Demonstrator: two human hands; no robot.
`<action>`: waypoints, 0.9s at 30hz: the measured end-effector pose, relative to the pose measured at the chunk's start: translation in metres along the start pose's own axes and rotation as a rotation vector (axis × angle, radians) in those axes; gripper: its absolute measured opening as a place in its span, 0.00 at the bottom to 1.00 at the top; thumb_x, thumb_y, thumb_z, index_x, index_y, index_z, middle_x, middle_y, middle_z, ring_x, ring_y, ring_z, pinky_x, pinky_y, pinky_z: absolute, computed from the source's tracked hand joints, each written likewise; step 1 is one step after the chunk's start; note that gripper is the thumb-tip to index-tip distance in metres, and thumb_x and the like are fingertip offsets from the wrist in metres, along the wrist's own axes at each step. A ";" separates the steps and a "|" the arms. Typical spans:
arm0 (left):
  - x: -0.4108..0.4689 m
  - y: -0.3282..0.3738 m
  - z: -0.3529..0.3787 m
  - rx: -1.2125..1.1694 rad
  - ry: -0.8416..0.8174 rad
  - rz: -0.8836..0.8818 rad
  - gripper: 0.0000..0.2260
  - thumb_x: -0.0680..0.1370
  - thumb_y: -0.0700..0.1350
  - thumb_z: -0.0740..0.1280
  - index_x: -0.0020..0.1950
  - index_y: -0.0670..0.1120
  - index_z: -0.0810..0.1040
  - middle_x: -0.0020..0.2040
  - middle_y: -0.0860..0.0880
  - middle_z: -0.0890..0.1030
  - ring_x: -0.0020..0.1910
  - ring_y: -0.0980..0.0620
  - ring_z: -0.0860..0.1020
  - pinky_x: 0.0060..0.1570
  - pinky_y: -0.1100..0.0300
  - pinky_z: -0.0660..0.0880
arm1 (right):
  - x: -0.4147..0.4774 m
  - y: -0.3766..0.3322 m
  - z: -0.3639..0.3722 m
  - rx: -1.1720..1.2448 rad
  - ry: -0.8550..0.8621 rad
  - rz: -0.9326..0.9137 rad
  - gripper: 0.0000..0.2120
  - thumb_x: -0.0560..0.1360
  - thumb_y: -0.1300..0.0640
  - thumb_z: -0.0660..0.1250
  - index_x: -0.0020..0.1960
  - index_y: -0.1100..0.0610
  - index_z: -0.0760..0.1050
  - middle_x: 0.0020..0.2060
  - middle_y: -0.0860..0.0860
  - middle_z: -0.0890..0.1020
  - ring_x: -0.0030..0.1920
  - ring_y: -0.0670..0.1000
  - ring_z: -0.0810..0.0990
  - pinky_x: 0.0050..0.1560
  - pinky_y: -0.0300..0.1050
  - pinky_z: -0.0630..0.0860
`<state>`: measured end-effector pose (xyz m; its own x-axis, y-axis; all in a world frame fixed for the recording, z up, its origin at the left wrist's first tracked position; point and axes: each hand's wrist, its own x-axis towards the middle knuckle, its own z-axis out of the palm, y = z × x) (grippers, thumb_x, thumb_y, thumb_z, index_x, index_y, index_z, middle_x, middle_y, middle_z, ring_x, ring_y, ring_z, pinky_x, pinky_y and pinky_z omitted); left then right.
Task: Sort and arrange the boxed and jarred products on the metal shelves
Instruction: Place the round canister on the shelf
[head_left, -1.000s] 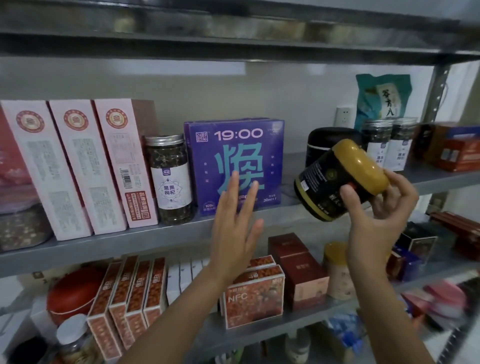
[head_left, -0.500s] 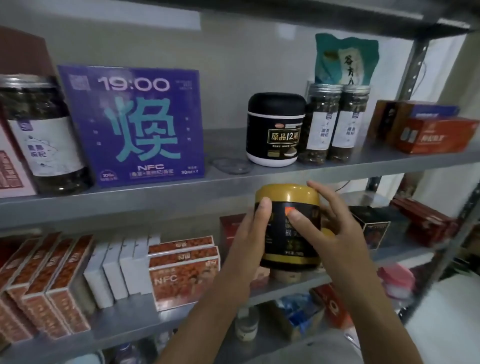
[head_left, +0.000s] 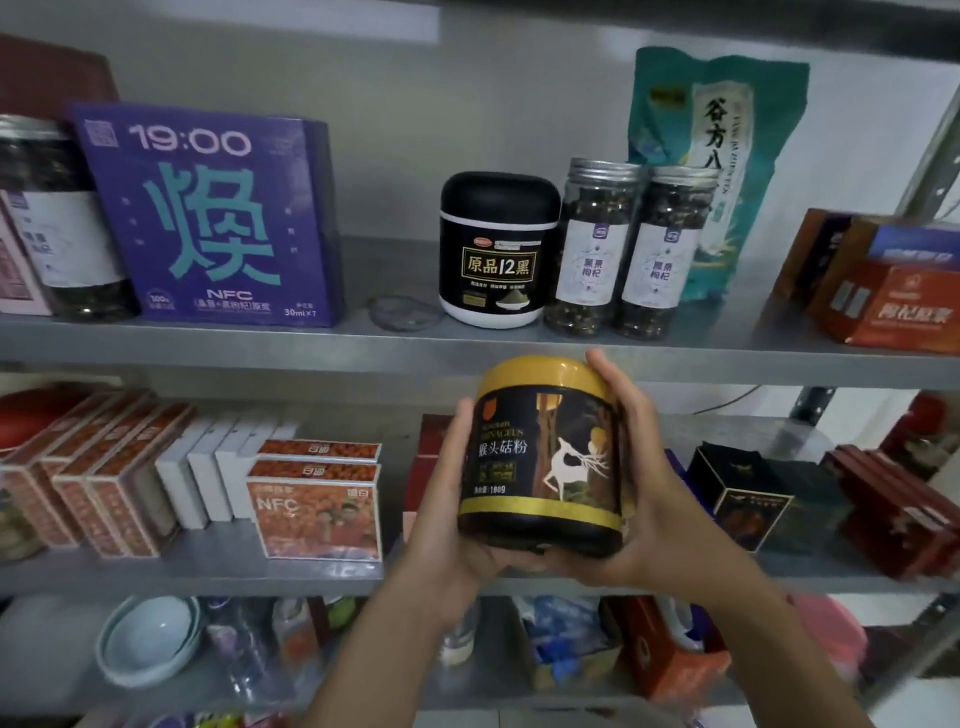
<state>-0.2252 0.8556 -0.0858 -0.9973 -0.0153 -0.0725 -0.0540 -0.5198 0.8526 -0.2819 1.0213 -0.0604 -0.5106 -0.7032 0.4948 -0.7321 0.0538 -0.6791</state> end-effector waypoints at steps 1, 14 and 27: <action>-0.002 0.001 0.003 0.078 0.017 0.027 0.26 0.75 0.70 0.56 0.57 0.56 0.83 0.57 0.47 0.83 0.56 0.48 0.82 0.48 0.50 0.79 | -0.002 0.000 -0.001 0.022 0.029 -0.020 0.61 0.59 0.53 0.82 0.78 0.45 0.44 0.74 0.54 0.56 0.73 0.53 0.65 0.66 0.50 0.73; -0.027 0.024 -0.001 0.610 -0.218 0.285 0.50 0.63 0.67 0.75 0.77 0.66 0.48 0.67 0.66 0.72 0.66 0.62 0.73 0.60 0.64 0.74 | 0.001 -0.001 -0.012 -0.029 0.036 -0.041 0.57 0.57 0.51 0.80 0.78 0.42 0.51 0.70 0.44 0.61 0.70 0.44 0.65 0.62 0.32 0.70; -0.032 0.014 -0.019 0.571 -0.018 0.495 0.51 0.59 0.45 0.81 0.76 0.61 0.60 0.69 0.57 0.74 0.67 0.54 0.74 0.59 0.58 0.76 | 0.001 0.013 0.036 0.616 0.171 0.169 0.56 0.56 0.47 0.83 0.75 0.34 0.54 0.71 0.50 0.71 0.66 0.56 0.76 0.57 0.50 0.78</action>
<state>-0.1926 0.8324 -0.0813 -0.9125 -0.1153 0.3925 0.3871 0.0674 0.9196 -0.2760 0.9962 -0.0885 -0.6972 -0.5957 0.3989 -0.2698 -0.2975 -0.9158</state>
